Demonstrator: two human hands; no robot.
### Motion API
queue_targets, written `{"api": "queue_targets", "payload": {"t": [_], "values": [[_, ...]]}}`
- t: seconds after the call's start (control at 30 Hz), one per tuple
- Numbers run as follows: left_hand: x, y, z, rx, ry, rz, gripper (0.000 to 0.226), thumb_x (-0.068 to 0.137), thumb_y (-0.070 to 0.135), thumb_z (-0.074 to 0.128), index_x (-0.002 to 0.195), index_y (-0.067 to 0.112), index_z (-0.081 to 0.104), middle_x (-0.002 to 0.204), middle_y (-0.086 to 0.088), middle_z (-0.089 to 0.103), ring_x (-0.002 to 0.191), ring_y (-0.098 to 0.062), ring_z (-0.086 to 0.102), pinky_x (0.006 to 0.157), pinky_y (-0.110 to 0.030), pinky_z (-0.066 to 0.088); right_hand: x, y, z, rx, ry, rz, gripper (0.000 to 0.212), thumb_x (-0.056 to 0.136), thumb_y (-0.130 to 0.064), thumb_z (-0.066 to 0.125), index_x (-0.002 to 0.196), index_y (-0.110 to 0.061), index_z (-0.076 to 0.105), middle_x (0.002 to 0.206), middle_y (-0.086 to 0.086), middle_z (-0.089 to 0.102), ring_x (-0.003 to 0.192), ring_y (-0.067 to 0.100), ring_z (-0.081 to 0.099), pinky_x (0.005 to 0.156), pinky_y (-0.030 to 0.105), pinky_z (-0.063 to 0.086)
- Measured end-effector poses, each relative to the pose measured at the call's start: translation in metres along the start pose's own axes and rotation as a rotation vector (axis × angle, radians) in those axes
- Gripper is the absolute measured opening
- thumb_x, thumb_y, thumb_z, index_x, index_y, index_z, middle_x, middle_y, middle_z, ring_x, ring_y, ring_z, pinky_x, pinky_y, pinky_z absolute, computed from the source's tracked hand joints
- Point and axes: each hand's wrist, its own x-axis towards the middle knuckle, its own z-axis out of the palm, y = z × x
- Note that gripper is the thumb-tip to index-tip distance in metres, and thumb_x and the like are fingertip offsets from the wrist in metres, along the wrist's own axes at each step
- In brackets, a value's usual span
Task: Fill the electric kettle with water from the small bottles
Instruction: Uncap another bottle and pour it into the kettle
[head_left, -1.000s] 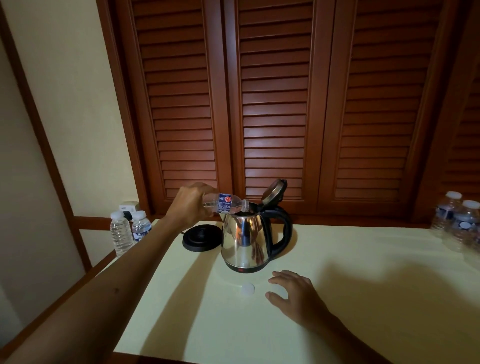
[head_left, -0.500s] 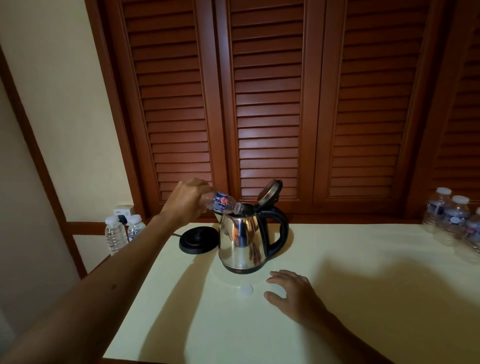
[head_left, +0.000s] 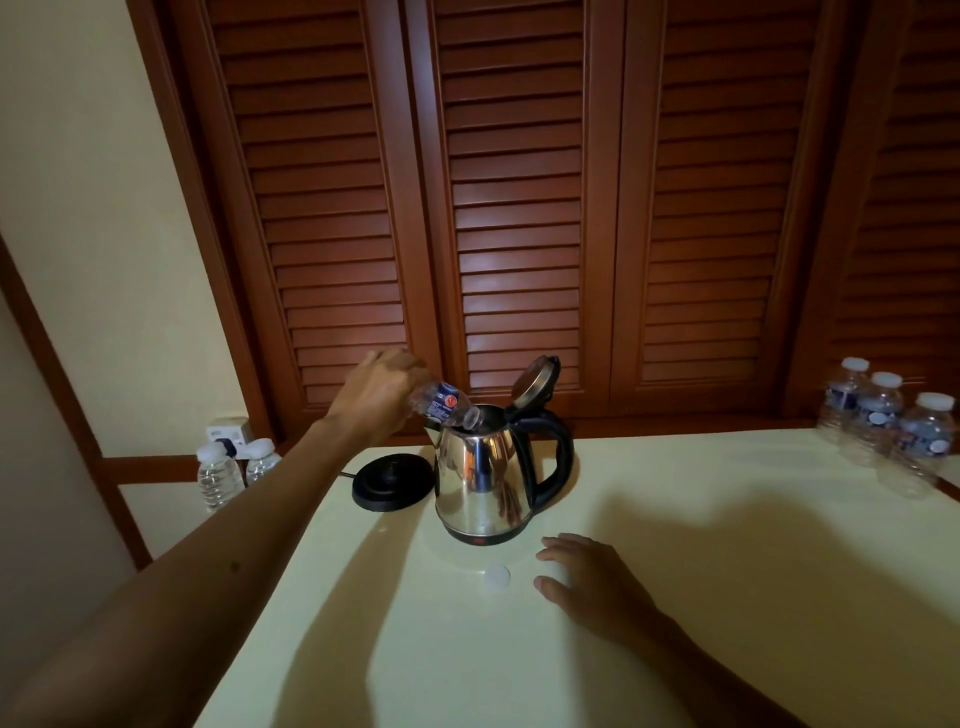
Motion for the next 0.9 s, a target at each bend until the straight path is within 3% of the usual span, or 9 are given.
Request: {"api": "queue_targets", "payload": {"t": [0.2, 0.33, 0.47, 0.53, 0.6, 0.67, 0.77, 0.83, 0.9], "values": [[0.001, -0.004, 0.001, -0.034, 0.003, 0.008, 0.049, 0.086, 0.012, 0.072, 0.132, 0.021, 0.059, 0.134, -0.005, 0.06, 0.128, -0.025, 0.049, 0.106, -0.039, 0.032, -0.001, -0.002, -0.003, 0.018, -0.014, 0.003, 0.046, 0.084, -0.057, 0.048, 0.122, -0.033, 0.058, 0.139, -0.02, 0.048, 0.133, 0.001, 0.035, 0.114, 0.032, 0.027], [-0.007, -0.01, 0.007, -0.1, 0.036, -0.024, 0.051, 0.082, 0.015, 0.076, 0.13, 0.022, 0.061, 0.129, -0.003, 0.062, 0.124, -0.024, 0.052, 0.1, -0.037, 0.036, -0.001, -0.005, -0.005, 0.003, -0.011, 0.001, 0.05, 0.085, -0.059, 0.045, 0.124, -0.031, 0.058, 0.139, -0.018, 0.048, 0.133, 0.001, 0.036, 0.114, 0.03, 0.026], [-0.027, -0.007, 0.017, -0.286, 0.09, -0.077, 0.04, 0.078, 0.023, 0.081, 0.115, 0.023, 0.067, 0.105, 0.0, 0.071, 0.096, -0.018, 0.065, 0.079, -0.028, 0.048, -0.003, -0.011, -0.005, -0.084, -0.033, 0.0, 0.062, 0.088, -0.067, 0.035, 0.128, -0.026, 0.056, 0.142, -0.012, 0.047, 0.134, 0.006, 0.036, 0.114, 0.028, 0.025], [-0.039, -0.002, 0.023, -0.42, 0.059, -0.185, 0.037, 0.078, 0.026, 0.081, 0.112, 0.024, 0.068, 0.096, 0.002, 0.073, 0.083, -0.013, 0.066, 0.067, -0.023, 0.05, -0.001, -0.017, -0.007, -0.156, -0.059, 0.003, 0.051, 0.091, -0.056, 0.04, 0.122, -0.021, 0.059, 0.136, -0.006, 0.053, 0.127, 0.012, 0.042, 0.108, 0.029, 0.032], [-0.052, 0.002, 0.031, -0.519, 0.039, -0.325, 0.045, 0.077, 0.029, 0.082, 0.118, 0.021, 0.067, 0.102, -0.001, 0.075, 0.085, -0.015, 0.068, 0.071, -0.028, 0.056, 0.007, -0.03, -0.012, -0.218, -0.084, 0.027, 0.044, 0.091, -0.052, 0.038, 0.111, -0.018, 0.06, 0.121, -0.002, 0.057, 0.111, 0.014, 0.048, 0.094, 0.029, 0.04], [-0.065, 0.008, 0.036, -0.643, 0.027, -0.46, 0.055, 0.074, 0.031, 0.085, 0.123, 0.016, 0.066, 0.109, 0.0, 0.074, 0.093, -0.017, 0.068, 0.077, -0.022, 0.053, 0.015, -0.048, -0.014, -0.159, -0.116, 0.067, 0.046, 0.092, -0.052, 0.04, 0.118, -0.02, 0.058, 0.121, -0.001, 0.058, 0.109, 0.014, 0.052, 0.09, 0.028, 0.041], [-0.087, 0.023, 0.046, -0.937, 0.008, -0.621, 0.053, 0.068, 0.03, 0.09, 0.114, 0.018, 0.067, 0.1, 0.007, 0.07, 0.084, -0.007, 0.066, 0.064, -0.008, 0.048, 0.023, -0.07, -0.008, -0.063, -0.201, 0.052, 0.057, 0.091, -0.058, 0.043, 0.136, -0.022, 0.046, 0.137, 0.002, 0.05, 0.122, 0.018, 0.05, 0.095, 0.031, 0.04], [-0.103, 0.033, 0.058, -1.171, -0.014, -0.698, 0.052, 0.064, 0.025, 0.092, 0.109, 0.018, 0.067, 0.099, 0.003, 0.074, 0.086, -0.012, 0.07, 0.067, -0.016, 0.055, 0.024, -0.08, -0.004, -0.11, -0.265, 0.009, 0.056, 0.09, -0.052, 0.05, 0.137, -0.022, 0.044, 0.141, 0.005, 0.046, 0.125, 0.022, 0.047, 0.097, 0.033, 0.04], [-0.121, 0.043, 0.068, -1.301, -0.03, -0.746, 0.058, 0.062, 0.015, 0.092, 0.113, 0.016, 0.065, 0.098, 0.0, 0.075, 0.087, -0.013, 0.071, 0.071, -0.021, 0.056, 0.027, -0.085, -0.001, -0.147, -0.297, -0.032, 0.042, 0.09, -0.037, 0.057, 0.126, -0.015, 0.055, 0.131, 0.008, 0.052, 0.117, 0.021, 0.051, 0.093, 0.029, 0.042]]}}
